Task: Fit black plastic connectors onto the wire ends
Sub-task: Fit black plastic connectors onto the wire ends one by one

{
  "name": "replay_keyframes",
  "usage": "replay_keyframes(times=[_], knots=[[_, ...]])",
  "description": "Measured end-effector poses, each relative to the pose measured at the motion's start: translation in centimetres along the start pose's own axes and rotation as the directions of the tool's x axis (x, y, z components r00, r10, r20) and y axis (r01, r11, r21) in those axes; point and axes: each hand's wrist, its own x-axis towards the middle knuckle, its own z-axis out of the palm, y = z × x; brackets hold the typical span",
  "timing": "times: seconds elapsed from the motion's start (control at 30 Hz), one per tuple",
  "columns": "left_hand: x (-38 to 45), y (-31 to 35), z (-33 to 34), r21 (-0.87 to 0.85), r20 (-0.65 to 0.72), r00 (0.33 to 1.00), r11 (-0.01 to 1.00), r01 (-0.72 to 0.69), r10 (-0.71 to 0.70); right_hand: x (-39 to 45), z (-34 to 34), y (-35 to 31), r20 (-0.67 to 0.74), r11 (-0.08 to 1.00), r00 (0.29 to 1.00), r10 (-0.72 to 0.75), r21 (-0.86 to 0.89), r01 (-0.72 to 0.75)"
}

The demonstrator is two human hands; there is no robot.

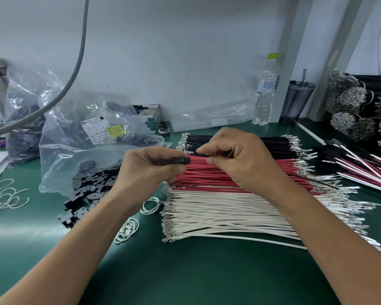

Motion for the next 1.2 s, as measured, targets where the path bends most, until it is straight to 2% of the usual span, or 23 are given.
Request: replay_keyframes(times=[0.3,0.63,0.9,1.2], knots=[[-0.07,-0.16,0.14,-0.028,-0.02,1.0,1.0,0.012,-0.013,0.01,-0.45,-0.33,0.008,0.996,1.0,-0.018,-0.09,0.018],[-0.33,0.02,0.15,-0.031,0.015,1.0,0.999,-0.01,0.011,-0.17,-0.11,-0.27,0.016,0.987,0.997,-0.073,-0.142,0.074],[-0.22,0.26,0.04,-0.006,-0.034,0.999,1.0,-0.012,0.012,-0.12,-0.63,-0.43,-0.064,0.992,0.994,-0.087,-0.1,0.08],[-0.36,0.31,0.16,-0.009,-0.012,0.999,0.999,-0.031,0.031,-0.18,-0.3,-0.61,-0.068,0.99,0.994,-0.091,-0.114,0.083]])
